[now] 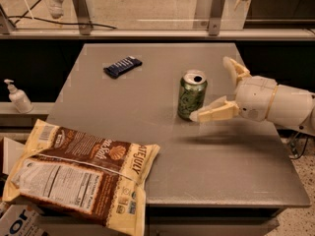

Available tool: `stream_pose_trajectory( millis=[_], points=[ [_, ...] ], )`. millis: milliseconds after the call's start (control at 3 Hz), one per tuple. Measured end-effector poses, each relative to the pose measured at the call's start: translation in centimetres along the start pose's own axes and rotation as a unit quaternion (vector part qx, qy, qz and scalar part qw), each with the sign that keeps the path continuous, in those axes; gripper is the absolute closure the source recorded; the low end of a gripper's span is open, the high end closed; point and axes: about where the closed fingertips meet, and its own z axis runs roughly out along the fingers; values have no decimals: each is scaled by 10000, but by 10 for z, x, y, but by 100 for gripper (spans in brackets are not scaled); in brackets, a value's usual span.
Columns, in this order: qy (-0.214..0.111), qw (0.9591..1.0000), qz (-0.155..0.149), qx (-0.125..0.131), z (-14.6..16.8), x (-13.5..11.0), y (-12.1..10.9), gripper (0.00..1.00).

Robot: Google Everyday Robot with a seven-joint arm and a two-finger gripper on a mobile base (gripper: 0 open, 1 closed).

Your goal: Place green can upright

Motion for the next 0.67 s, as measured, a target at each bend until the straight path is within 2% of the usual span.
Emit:
stream_pose_trajectory(
  millis=[333, 667],
  points=[
    [-10, 9991, -14, -413, -32, 1, 25, 0],
    [-11, 9991, -6, -425, -34, 1, 25, 0]
  ],
)
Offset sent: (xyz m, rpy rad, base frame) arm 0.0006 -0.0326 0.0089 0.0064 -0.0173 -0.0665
